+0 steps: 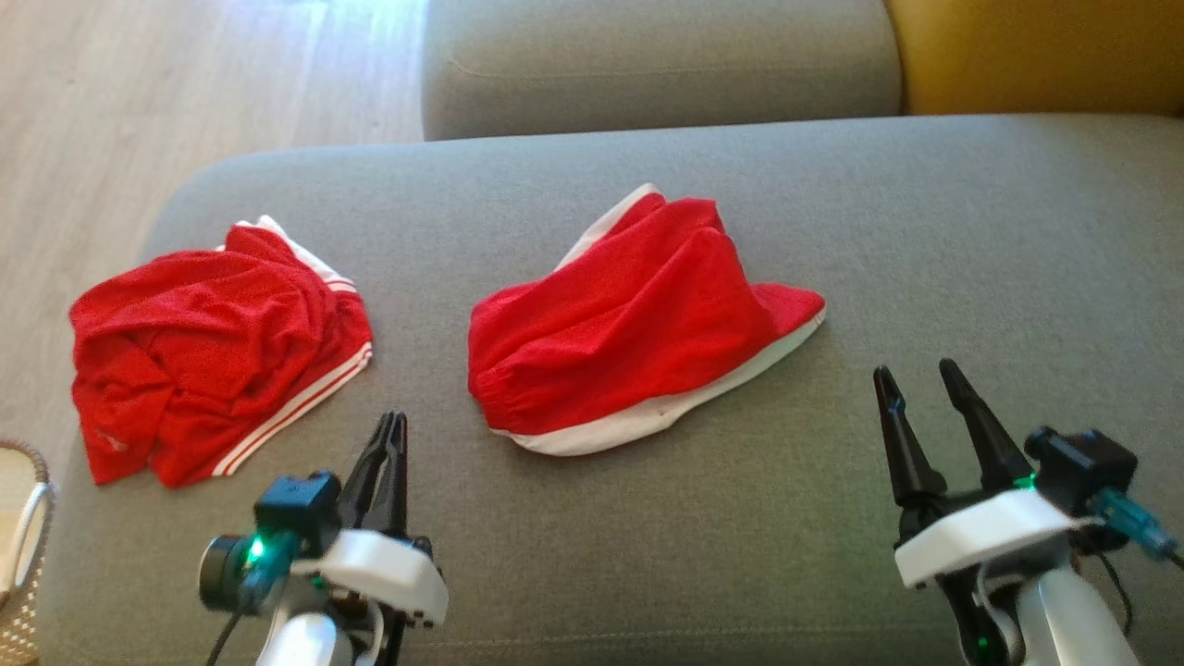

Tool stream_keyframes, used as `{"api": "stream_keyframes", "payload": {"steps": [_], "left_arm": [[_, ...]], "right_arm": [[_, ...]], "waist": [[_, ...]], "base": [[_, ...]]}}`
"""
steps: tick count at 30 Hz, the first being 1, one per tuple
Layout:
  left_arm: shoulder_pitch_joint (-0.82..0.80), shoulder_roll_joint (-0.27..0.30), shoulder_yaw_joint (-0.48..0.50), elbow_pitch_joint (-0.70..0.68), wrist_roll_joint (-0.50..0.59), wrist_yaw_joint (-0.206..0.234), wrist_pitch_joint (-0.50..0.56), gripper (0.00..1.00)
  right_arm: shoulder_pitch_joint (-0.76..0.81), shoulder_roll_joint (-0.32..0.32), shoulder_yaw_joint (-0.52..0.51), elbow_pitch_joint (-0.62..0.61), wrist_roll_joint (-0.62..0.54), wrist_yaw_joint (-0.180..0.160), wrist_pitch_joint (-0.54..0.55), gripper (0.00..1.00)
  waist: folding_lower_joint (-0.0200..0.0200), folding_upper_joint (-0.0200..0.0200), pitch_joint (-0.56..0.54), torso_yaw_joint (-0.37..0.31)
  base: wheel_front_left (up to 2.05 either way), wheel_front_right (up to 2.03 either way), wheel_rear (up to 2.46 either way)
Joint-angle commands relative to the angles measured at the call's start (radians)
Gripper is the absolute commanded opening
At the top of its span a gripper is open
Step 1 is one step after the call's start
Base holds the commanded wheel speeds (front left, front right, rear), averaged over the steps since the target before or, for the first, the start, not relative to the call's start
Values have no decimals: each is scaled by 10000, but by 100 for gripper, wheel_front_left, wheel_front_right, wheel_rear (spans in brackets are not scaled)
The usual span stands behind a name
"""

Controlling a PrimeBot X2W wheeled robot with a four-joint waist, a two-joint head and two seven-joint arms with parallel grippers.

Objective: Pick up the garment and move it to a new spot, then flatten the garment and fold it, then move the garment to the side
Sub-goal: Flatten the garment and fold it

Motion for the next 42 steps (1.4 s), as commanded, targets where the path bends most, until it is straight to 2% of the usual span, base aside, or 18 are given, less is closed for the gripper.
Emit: {"api": "stream_keyframes", "payload": {"steps": [1, 2, 6, 12, 18, 22, 31, 42], "left_arm": [[95, 74, 532, -1053, 240, 117, -122, 84], [374, 24, 640, -1358, 251, 145, -122, 100], [1260, -192, 1012, -2170, 197, 212, -122, 100], [1557, -290, 1092, -2052, 268, 43, -122, 100], [1037, -309, 1059, -911, 463, -369, -122, 100], [392, -318, 806, 339, 539, -649, -122, 100], [-1256, -336, 637, 2276, 560, -558, -122, 100], [-1885, -341, 406, 2897, 354, -785, -122, 100]], "right_arm": [[-59, 9, 225, -456, 191, -4, -174, 100], [67, 9, 241, -493, 273, -4, -202, 100], [505, 9, 249, -552, 369, -4, -275, 100], [595, 9, 350, -604, 331, -4, -290, 100], [275, 9, 572, -808, 217, -4, -162, 100], [142, 9, 640, -916, 160, -4, -86, 100], [-322, 9, 730, -1054, 54, -4, -51, 100], [-479, 9, 524, -961, -15, -4, -104, 100]], "waist": [[1, 0, -162, 140], [1, 0, -201, 161], [1, 0, -300, 194], [1, 0, -284, 94], [1, 0, 38, -438], [1, 0, 407, -860], [1, 0, 1268, -1509], [1, 0, 1496, -1645]], "base": [[0, 0, 0], [0, 0, 0], [0, 0, 0], [0, 0, 0], [0, 0, 0], [0, 0, 0], [0, 0, 0], [0, 0, 0]]}}
